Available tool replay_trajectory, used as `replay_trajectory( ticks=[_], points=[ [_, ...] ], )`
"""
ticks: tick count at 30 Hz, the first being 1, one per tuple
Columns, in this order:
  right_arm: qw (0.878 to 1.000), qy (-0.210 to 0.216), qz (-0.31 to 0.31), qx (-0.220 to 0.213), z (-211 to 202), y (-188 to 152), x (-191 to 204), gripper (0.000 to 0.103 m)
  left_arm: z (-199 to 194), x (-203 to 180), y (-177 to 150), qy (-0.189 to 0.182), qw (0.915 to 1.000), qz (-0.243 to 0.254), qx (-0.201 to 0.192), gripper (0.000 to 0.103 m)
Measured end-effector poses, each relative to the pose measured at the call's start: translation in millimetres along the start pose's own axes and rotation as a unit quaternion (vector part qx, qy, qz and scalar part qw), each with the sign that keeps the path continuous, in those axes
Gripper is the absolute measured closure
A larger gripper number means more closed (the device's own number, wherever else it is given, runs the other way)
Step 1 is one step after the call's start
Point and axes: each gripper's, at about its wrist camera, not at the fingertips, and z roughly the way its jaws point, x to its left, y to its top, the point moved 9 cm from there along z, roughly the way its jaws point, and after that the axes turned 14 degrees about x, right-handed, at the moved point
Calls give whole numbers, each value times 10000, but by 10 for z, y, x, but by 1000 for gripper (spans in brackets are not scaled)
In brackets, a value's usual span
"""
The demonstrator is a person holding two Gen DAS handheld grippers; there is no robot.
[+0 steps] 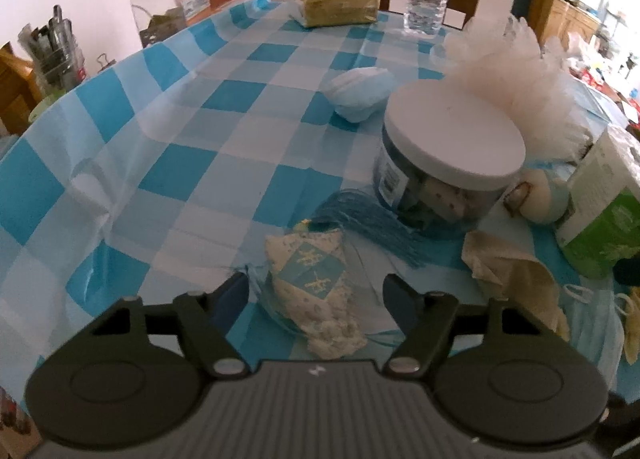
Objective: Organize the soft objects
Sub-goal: 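Grasp the patterned sachet with left tool while right tool grasps the beige pouch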
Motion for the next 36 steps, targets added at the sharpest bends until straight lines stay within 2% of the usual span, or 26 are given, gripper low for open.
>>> replay_trajectory(
  ticks=[7,18,20,23,27,30,36],
  points=[
    [9999,84,-112,24,28,-58,-21,0,78,-4,16,173,9997,-165,44,43],
    [9999,85,-69,49,63,-116,-59,0,120,-8,46,183,9996,-199,26,43],
    [9999,73,-76,35,69,-120,-61,0,118,-2,48,179,9995,-242,19,46],
    [9999,77,-124,-5,89,-89,-44,1,103,17,47,235,9993,-275,6,56],
    [9994,39,-349,-61,147,1,3,9,86,59,32,240,9992,-317,44,62],
    [9986,3,-525,-67,224,95,19,17,78,81,15,259,9991,-330,55,62],
    [9979,38,-643,18,438,253,-21,25,73,78,-7,319,9985,-436,44,57]
  ],
)
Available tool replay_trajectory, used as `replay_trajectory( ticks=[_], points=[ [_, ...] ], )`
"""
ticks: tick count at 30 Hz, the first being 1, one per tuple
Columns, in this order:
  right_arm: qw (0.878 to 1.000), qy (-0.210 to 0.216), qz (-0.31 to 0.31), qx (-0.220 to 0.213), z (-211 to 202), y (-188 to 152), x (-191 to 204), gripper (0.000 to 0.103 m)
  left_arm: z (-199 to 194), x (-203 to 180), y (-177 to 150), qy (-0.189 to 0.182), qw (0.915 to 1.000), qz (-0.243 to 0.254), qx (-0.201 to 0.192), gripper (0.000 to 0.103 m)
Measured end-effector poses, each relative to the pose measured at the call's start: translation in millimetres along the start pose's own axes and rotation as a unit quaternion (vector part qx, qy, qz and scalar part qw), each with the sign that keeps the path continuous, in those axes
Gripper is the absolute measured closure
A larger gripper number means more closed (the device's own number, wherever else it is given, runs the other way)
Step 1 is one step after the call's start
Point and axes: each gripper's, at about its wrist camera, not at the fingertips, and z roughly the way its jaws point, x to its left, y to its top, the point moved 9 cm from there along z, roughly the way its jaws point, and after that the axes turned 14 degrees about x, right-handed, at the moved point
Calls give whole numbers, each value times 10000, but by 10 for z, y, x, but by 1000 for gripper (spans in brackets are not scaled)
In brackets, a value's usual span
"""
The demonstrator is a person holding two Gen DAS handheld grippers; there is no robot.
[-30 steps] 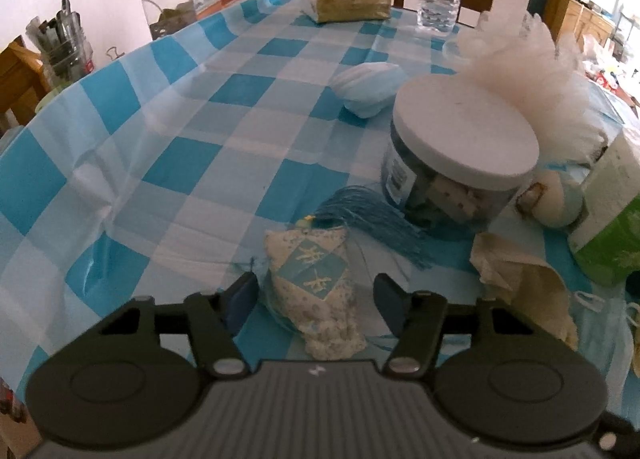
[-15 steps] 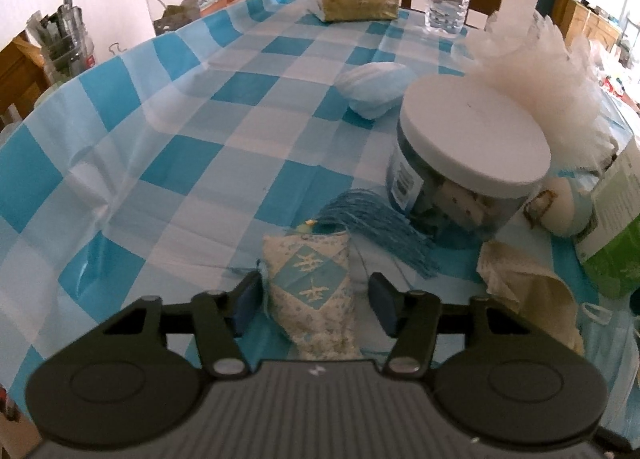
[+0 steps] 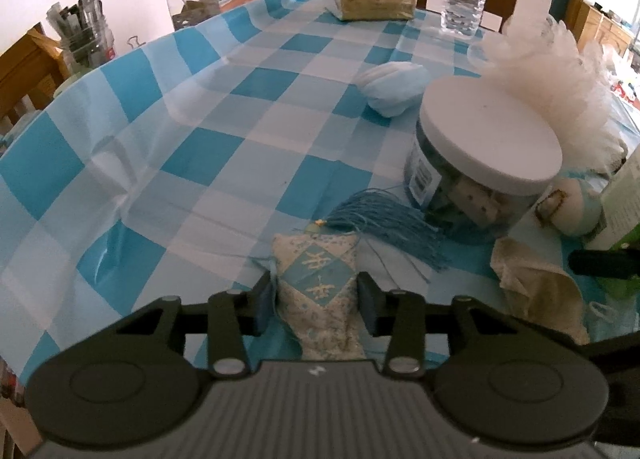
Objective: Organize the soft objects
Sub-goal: 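Grasp the patterned sachet with left tool while right tool grasps the beige pouch, then carry sachet and pouch to the cardboard box and release both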
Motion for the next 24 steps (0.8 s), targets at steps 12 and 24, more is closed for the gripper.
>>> replay_trajectory(
  ticks=[12,24],
  points=[
    [9996,252,46,85,102,52,7,48,-7,-12,1,-114,9999,28,63,62],
    [9997,93,177,101,-36,54,-9,65,-143,25,47,-540,9957,723,200,73]
  ],
)
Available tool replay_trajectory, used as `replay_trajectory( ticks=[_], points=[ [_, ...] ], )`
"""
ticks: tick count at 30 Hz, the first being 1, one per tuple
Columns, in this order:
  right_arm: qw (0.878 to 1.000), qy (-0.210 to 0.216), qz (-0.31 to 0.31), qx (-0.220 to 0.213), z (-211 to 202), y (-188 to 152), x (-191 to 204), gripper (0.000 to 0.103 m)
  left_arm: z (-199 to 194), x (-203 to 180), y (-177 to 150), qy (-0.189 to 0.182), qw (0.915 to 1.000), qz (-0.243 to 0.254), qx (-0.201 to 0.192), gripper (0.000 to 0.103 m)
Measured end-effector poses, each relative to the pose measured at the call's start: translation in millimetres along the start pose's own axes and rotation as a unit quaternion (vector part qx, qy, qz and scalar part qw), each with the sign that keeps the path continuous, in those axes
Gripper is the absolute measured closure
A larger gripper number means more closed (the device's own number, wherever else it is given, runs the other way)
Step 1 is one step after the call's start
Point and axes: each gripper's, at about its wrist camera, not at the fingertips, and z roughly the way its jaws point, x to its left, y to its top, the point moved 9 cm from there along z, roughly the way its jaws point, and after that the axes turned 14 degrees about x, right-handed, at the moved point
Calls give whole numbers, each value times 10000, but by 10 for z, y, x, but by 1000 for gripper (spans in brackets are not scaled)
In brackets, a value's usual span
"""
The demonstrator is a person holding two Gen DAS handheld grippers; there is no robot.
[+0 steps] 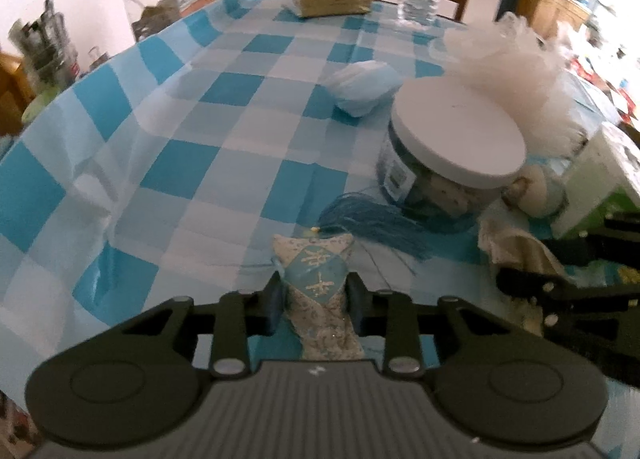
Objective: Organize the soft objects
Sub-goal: 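Carry sachet and pouch to the cardboard box and release both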
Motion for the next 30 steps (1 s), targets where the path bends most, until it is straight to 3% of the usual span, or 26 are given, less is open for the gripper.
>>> replay_trajectory(
  ticks=[14,20,30],
  points=[
    [9998,-14,155,-143,-381,-69,24,66,-457,46,32,-325,9942,1022,116,76],
    [9995,-66,259,-168,-527,-146,9,66,-616,56,60,-452,9880,1449,284,77],
    [9967,-98,765,-252,-744,-249,-149,66,-973,-241,258,-682,9735,2181,109,77]
  ],
)
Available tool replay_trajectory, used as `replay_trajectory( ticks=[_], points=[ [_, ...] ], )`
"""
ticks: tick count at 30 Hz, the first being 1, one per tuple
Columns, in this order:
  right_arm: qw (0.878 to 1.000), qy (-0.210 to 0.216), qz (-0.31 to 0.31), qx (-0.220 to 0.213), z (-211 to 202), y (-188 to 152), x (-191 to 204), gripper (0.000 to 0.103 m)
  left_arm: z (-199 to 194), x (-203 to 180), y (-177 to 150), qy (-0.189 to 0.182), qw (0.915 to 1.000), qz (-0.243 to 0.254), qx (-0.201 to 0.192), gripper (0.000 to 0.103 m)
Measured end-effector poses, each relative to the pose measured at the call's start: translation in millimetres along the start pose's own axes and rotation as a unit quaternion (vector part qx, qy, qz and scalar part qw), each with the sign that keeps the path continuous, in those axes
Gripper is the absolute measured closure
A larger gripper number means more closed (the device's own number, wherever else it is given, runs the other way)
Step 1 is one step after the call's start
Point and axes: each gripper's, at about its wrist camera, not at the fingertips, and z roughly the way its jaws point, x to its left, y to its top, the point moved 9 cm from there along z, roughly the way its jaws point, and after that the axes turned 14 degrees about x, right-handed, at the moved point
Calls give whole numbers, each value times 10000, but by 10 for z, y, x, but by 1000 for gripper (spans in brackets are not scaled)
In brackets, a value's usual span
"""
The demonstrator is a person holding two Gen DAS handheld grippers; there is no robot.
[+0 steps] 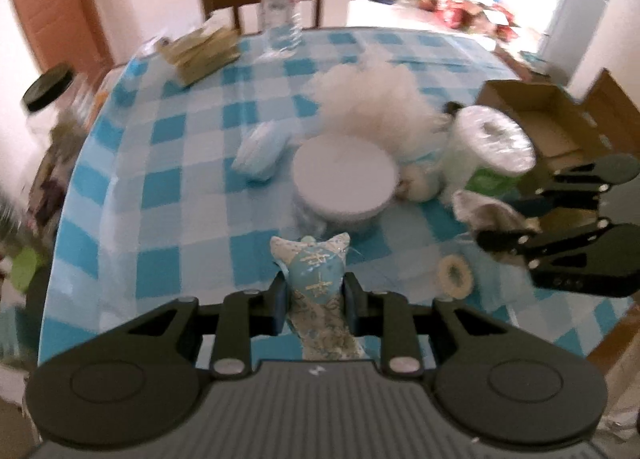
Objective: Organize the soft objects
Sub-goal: 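Carry sachet and pouch to the cardboard box and release both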
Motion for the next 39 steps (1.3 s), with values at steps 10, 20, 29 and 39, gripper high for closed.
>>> replay_trajectory(
  ticks=[10,20,29,39],
  points=[
    [9974,-359,613,-82,-337,-304,-383,66,-286,-769,455,-722,9899,1218,-80,77],
    [9784,-1016,1795,-165,-610,-813,-1151,65,-215,-1997,964,-1409,9596,2426,-192,77],
    [9590,-1344,2482,-252,-740,-1192,-1677,66,297,-2886,1687,-1404,9501,2782,-121,77],
    [9508,-1418,2733,-348,-714,-1270,-2049,66,856,-3375,2204,-1112,9593,2593,-126,31]
  ],
)
